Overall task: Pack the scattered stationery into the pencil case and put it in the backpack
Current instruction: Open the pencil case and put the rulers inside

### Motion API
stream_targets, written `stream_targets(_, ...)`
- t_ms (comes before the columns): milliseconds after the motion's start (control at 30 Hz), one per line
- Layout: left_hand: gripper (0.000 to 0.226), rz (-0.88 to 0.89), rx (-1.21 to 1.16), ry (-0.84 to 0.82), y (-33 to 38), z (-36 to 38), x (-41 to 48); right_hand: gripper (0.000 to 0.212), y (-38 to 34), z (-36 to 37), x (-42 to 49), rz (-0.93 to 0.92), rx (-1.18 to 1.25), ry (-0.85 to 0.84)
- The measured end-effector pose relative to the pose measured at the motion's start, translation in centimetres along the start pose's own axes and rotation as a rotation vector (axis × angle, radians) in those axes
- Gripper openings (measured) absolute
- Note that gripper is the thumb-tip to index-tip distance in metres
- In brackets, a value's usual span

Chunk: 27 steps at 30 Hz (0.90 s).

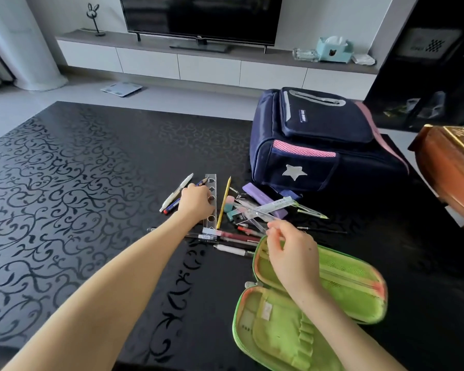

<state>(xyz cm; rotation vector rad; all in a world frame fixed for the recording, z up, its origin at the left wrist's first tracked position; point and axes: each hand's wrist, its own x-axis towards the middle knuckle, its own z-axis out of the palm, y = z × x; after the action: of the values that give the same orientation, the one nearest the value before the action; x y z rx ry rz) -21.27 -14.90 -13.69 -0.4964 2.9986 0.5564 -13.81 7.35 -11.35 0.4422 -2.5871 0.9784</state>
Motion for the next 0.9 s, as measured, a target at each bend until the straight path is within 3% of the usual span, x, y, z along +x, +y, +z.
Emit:
stream_targets(100,0.031,-0.153,-0.002,-0.035,1.2,0.5,0.2,0.017,0.0,-0.1,-0.1,0.014,-0.006,0.018)
stream_targets(233,0.052,-0.175,0.025,-0.067,2.5,0.7,0.6,0.018,0.1,-0.2,0.1,0.059,0.016,-0.024)
stream_targets(333,0.044,-0.159,0.13,-0.102,3.0,0.3,0.8,0.019,0.4,-0.1,0.4,0.088,0.032,-0.052)
stream_targets(433,0.02,-0.156,0.166,-0.138,3.1,-0.4,0.4,0.021,0.7,-0.1,0.5,0.107,0.047,-0.06)
stream_targets(567,0.022,-0.143,0.236,-0.138,3.6,-0.7,-0.1,0.022,0.8,-0.5,0.3,0.104,0.048,-0.048)
stream_targets(633,0.011,-0.078,0.375,-0.156,4.4,-0.6,-0.4,0.022,0.9,-0.8,0.1,0.085,0.054,-0.035)
stream_targets(733,0.019,-0.018,0.563,-0.182,4.9,0.0,-0.5,0.02,1.1,-1.6,-0.2,0.052,0.04,-0.035)
stream_targets(900,0.022,0.09,0.621,-0.058,3.6,-0.8,-0.8,0.021,1.3,-3.0,-0.3,0.06,0.042,-0.032)
